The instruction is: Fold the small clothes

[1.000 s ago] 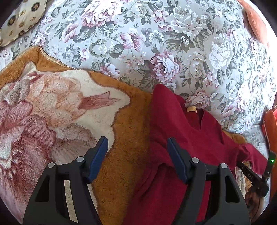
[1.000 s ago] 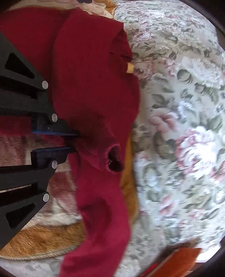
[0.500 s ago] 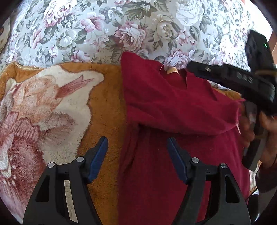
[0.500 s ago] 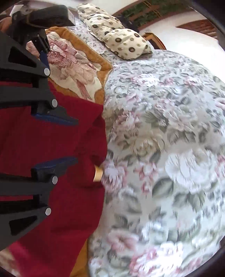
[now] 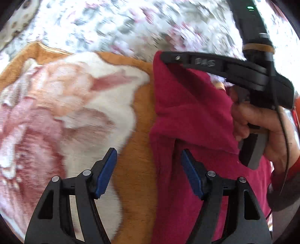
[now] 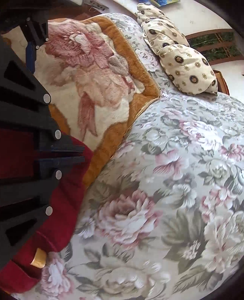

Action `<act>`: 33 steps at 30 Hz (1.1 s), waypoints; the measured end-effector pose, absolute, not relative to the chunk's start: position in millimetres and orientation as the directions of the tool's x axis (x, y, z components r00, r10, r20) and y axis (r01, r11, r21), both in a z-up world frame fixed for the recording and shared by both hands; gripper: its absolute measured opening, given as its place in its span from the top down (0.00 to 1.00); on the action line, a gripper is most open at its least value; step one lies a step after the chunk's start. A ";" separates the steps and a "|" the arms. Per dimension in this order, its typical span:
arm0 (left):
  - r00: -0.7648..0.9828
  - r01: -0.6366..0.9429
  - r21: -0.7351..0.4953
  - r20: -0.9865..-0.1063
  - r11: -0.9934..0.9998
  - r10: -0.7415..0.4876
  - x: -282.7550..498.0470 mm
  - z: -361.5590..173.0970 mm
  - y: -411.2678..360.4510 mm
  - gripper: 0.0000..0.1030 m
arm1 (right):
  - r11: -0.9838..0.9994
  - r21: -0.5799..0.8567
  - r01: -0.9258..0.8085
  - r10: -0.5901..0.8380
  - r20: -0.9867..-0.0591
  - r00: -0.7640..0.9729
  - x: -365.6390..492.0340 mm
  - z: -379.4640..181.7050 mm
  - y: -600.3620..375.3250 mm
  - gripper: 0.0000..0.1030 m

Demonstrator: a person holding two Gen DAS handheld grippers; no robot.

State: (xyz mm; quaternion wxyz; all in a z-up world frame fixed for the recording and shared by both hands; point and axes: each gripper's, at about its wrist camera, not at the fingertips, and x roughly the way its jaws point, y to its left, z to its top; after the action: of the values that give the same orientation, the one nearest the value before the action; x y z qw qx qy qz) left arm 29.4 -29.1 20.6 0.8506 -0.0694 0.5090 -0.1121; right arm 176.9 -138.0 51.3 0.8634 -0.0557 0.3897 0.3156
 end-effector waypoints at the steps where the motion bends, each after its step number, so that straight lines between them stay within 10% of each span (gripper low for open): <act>1: 0.471 0.102 -0.245 -0.842 0.964 -0.263 29.8 23.4 -22.3 0.31 | 0.793 0.136 -0.593 0.496 -0.709 0.501 179.3 48.7 -128.1 0.96; 12: 0.570 0.158 -0.291 -0.754 0.944 -0.327 19.8 50.7 -27.9 0.31 | 0.911 0.136 -0.390 0.365 -0.706 0.607 101.4 69.2 -212.3 0.77; 18: 0.498 0.206 -0.227 -0.813 0.952 -0.302 35.4 37.8 -61.3 0.31 | 0.995 -0.012 -0.104 0.047 -0.836 0.547 41.3 29.0 -314.1 0.77; 23: 0.461 0.170 -0.213 -0.846 0.962 -0.268 40.6 20.6 -66.2 0.31 | 0.984 0.172 0.049 0.098 -0.747 0.657 0.5 65.1 -397.1 0.76; 26: 0.457 0.160 -0.226 -0.846 0.961 -0.274 43.2 18.0 -66.9 0.31 | 0.966 0.141 0.217 -0.044 -0.735 0.677 0.7 73.4 -439.5 0.55; 30: 0.463 0.165 -0.215 -0.845 0.963 -0.268 43.4 18.5 -68.8 0.31 | 0.956 0.203 0.210 0.035 -0.794 0.607 33.2 46.4 -464.8 0.56; 33: 0.465 0.159 -0.231 -0.840 0.960 -0.279 44.4 20.0 -65.9 0.31 | 0.960 0.223 0.171 0.074 -0.786 0.614 42.5 46.7 -458.3 0.94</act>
State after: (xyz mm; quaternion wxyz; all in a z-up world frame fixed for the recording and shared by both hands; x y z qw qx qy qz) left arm 44.4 -65.9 20.0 0.8538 -0.0598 0.5010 -0.1282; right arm 42.5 -458.3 46.7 0.8874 0.1391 0.4386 -0.0273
